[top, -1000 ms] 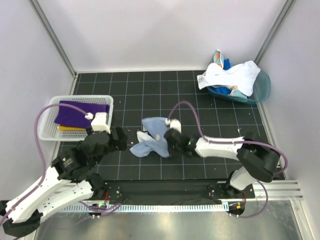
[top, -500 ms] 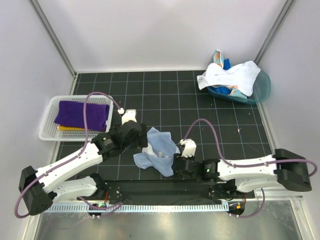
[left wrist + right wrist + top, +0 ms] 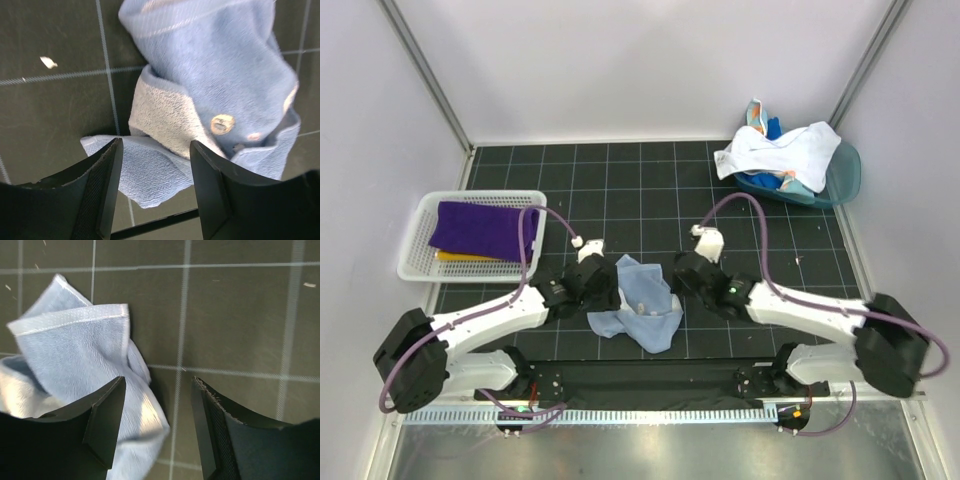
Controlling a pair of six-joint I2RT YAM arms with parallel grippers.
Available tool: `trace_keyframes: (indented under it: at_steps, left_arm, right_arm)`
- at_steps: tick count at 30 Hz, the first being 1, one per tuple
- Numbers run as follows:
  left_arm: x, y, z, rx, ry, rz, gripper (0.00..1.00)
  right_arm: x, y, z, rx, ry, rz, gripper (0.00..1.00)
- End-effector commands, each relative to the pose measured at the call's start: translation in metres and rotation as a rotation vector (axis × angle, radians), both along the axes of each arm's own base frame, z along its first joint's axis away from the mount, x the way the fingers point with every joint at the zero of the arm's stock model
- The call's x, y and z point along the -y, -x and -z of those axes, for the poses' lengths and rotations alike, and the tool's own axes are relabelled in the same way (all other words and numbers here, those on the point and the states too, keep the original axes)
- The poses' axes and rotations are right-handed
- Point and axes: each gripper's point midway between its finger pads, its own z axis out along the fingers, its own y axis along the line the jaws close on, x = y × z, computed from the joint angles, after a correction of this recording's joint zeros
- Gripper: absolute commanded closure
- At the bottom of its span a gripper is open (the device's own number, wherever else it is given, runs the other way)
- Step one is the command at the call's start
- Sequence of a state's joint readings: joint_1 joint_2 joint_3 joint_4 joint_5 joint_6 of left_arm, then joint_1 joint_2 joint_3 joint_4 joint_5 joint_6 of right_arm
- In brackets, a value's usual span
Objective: Fold and stack the towels
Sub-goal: Flatten out the crumpled towel
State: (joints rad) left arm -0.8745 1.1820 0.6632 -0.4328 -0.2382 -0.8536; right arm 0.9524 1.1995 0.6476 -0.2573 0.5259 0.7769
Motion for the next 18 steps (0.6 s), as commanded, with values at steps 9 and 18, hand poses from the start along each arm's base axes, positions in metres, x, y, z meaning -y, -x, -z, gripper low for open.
trace_keyframes:
  at_steps: [9, 18]
  left_arm:
    - [0.014, 0.009, 0.010, -0.030, 0.105, -0.005, 0.51]
    - [0.009, 0.018, 0.018, -0.050, 0.106, -0.009, 0.81]
  right_arm:
    - [-0.077, -0.057, 0.034, -0.037, 0.031, -0.130, 0.40]
    - [-0.064, -0.066, 0.063, -0.069, 0.093, -0.054, 0.65]
